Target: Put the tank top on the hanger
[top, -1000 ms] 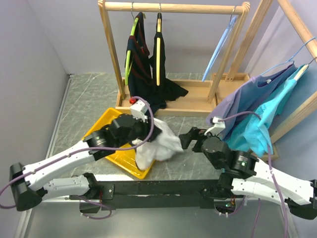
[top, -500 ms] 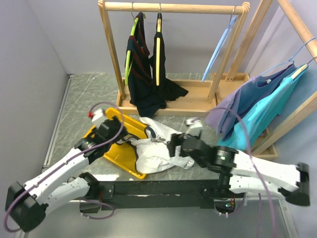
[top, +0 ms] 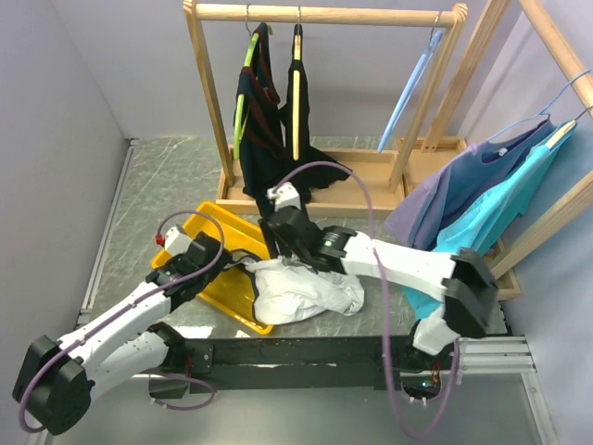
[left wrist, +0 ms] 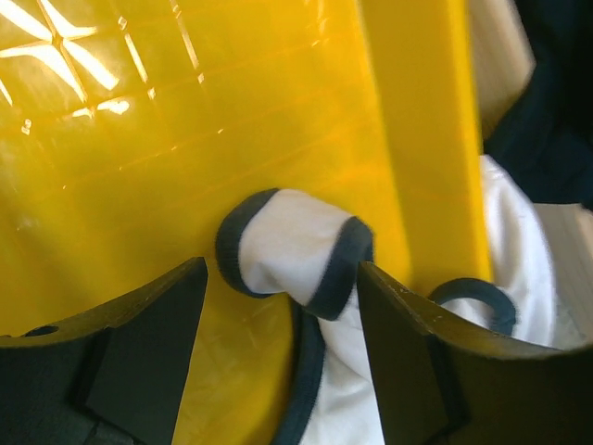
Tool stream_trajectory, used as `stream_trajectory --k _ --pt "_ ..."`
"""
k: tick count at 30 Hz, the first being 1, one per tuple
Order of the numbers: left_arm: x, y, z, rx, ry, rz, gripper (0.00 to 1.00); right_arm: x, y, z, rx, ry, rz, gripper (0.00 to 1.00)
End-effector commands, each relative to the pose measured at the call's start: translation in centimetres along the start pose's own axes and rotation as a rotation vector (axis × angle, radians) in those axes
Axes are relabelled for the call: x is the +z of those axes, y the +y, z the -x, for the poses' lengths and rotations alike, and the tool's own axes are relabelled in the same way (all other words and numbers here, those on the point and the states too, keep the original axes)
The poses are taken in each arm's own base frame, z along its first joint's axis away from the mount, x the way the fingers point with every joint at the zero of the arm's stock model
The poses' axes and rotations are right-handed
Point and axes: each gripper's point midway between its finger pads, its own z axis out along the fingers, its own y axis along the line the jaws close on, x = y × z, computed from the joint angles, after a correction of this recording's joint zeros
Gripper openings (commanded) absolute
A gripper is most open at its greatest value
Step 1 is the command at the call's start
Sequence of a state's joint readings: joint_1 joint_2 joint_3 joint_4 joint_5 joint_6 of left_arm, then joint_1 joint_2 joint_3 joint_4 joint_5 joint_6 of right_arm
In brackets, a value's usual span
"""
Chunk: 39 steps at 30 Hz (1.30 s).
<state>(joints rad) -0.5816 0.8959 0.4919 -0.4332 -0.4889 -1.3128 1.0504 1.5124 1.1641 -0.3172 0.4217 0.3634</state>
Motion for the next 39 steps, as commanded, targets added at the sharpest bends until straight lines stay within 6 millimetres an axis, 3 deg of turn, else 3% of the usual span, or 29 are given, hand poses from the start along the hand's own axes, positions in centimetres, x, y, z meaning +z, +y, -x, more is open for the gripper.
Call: stream_trajectory --k 1,6,12,16,19,20,21,23,24,26,32,34,35,39 --pt "0.8 -1.5 -0.8 -0.099 0.026 -0.052 0.72 3.0 1.0 0.5 -0.089 0.014 -0.004 0.72" --pt "2.0 -1.5 -1.8 -0.111 0.047 -0.046 0.70 5.0 0.9 0.3 -0.100 0.046 -0.032 0.57" --pt "2.4 -1.5 -1.6 -0.113 0.024 -0.052 0.57 6.8 0.7 -1.4 -0.136 0.103 -0.056 0.54" --pt "2.5 -2.0 -1.1 -0.091 0.008 -0.065 0.42 7.6 0.3 -2.3 -0.143 0.129 -0.077 0.55" --pt "2.3 -2.5 -0.7 -0.077 -0.001 -0.079 0.24 8.2 -0.3 -2.6 -0.132 0.142 -0.101 0.54" --pt "2.2 -2.5 -0.7 -0.075 -0.001 -0.080 0.07 8.2 -0.5 -2.5 -0.128 0.141 -0.105 0.52" --pt "2.1 -2.7 -0.5 -0.070 -0.007 -0.087 0.01 8.5 -0.9 -2.5 -0.120 0.145 -0.111 0.49" --pt "1.8 -2.9 -0.2 -0.061 -0.015 -0.094 0.01 8.5 -1.3 -2.2 -0.118 0.148 -0.126 0.36" --pt "1.5 -3.2 0.2 -0.054 -0.023 -0.108 0.01 8.4 -1.6 -2.0 -0.115 0.146 -0.138 0.24" --pt "1.0 -3.5 0.5 -0.030 -0.022 -0.117 0.01 7.7 -2.2 -1.2 -0.107 0.125 -0.171 0.17" --pt "-2.2 -7.3 2.5 0.029 -0.028 -0.248 0.01 3.4 -2.9 3.7 -0.018 0.010 -0.178 0.07" --pt "-3.9 -9.4 3.8 0.054 -0.043 -0.310 0.01 1.4 -3.2 5.4 0.011 -0.038 -0.174 0.00" --pt "-5.0 -10.8 4.7 0.054 -0.053 -0.348 0.01 0.0 -3.4 6.6 0.042 -0.076 -0.173 0.00" --pt "-9.3 -14.0 7.1 0.103 -0.079 -0.486 0.01 -3.8 -4.4 8.2 0.108 -0.153 -0.168 0.00"
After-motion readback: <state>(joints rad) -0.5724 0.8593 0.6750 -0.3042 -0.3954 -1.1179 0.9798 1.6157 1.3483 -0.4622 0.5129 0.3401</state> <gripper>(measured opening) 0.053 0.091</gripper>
